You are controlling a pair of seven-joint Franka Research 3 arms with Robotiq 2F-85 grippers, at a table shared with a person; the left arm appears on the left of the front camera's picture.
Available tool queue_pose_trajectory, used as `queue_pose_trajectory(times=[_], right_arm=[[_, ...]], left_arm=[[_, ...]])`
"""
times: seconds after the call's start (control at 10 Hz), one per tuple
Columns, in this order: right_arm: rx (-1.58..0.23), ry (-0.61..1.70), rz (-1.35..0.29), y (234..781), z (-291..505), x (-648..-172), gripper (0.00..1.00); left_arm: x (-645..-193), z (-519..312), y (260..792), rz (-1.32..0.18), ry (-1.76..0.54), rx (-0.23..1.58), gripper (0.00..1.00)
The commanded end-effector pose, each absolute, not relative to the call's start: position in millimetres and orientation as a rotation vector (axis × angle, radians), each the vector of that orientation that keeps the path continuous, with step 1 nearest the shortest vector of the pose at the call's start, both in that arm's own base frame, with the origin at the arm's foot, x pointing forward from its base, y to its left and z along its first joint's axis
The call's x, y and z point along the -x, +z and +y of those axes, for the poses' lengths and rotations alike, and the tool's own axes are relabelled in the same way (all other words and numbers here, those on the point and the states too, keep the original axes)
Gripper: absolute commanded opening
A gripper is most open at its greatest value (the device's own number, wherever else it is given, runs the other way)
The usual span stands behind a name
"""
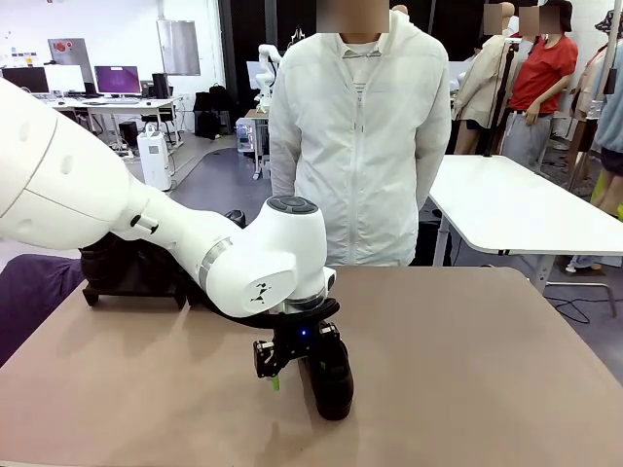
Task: Organize the shoes by placing them on the stand.
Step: Place the Shoe from the middle of the table onto the Shoes Stand.
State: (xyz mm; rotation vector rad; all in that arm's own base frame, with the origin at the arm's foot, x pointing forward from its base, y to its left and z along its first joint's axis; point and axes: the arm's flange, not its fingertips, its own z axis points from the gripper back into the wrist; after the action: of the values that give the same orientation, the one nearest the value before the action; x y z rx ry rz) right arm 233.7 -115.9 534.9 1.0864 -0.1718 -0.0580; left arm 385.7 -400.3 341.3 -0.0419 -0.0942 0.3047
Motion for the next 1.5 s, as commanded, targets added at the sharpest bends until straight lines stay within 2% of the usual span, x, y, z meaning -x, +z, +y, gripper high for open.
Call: queue_pose_trajectory(times=[0.0,0.9,1.1,1.4], right_arm=[[-1.111,-0.039,-0.194,538.0,-115.6,-236.0,1.00],[-1.111,-0.039,-0.194,538.0,-115.6,-236.0,1.00],[-1.111,-0.039,-0.194,538.0,-115.6,-236.0,1.00],[-1.111,-0.039,-0.194,538.0,-115.6,-236.0,1.00]], left_arm=[[-386.2,-401.3,339.6,-0.144,0.352,0.049,0.00],[-384.8,-404.1,350.9,-0.162,0.319,0.064,0.00],[-377.4,-401.2,397.5,-0.210,0.196,0.117,0.00],[-329.8,-366.6,505.6,-0.286,-0.268,0.144,0.00]])
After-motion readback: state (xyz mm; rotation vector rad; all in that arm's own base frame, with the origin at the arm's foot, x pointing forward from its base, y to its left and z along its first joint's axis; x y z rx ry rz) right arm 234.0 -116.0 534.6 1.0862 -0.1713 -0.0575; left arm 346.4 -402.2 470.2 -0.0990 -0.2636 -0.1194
